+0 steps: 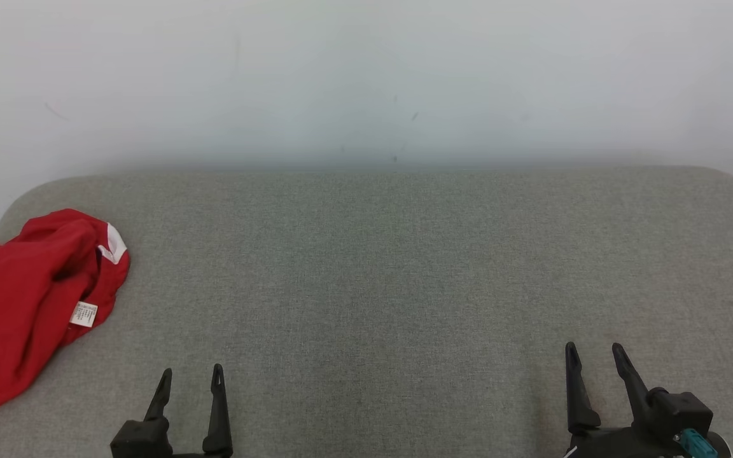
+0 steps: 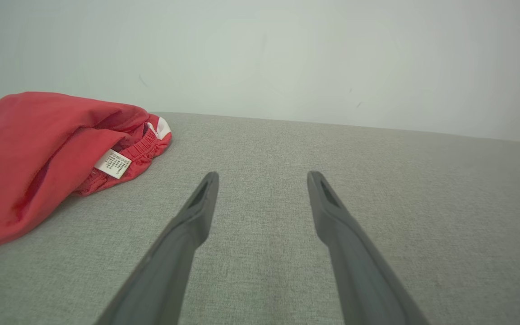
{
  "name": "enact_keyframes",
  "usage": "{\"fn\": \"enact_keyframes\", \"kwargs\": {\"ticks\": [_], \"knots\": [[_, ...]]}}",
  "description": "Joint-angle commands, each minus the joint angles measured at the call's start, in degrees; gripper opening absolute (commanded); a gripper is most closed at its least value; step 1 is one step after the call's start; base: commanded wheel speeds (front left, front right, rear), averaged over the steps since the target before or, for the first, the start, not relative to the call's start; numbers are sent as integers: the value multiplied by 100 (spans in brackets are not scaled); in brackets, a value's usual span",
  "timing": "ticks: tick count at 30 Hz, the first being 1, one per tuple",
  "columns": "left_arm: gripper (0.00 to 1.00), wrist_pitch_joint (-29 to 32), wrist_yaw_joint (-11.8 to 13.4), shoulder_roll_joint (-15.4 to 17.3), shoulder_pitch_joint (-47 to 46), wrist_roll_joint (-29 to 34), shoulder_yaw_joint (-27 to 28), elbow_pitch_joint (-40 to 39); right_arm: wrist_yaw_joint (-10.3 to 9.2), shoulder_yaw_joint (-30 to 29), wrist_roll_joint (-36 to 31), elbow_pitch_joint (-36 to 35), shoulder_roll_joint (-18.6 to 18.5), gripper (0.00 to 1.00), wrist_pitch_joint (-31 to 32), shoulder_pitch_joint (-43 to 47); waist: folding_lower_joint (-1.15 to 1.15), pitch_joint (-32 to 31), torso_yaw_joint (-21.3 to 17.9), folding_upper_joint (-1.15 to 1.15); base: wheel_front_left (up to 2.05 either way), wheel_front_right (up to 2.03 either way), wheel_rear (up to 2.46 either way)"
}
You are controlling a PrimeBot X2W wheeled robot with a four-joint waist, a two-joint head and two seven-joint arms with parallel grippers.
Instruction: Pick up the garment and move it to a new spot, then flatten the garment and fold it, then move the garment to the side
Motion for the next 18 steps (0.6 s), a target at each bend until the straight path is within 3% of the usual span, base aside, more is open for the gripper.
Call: {"fn": "enact_keyframes", "kwargs": {"ticks": [1,18], "knots": [[100,-62,-32,-17,-47,117,22,38,20,14,-134,20,1,100,-48,22,0,1,7,0,0,0,0],[100,-70,-61,-51,-101,8,77,182,21,-1,-61,50,2,100,-63,29,0,25,75,0,0,0,0]]}}
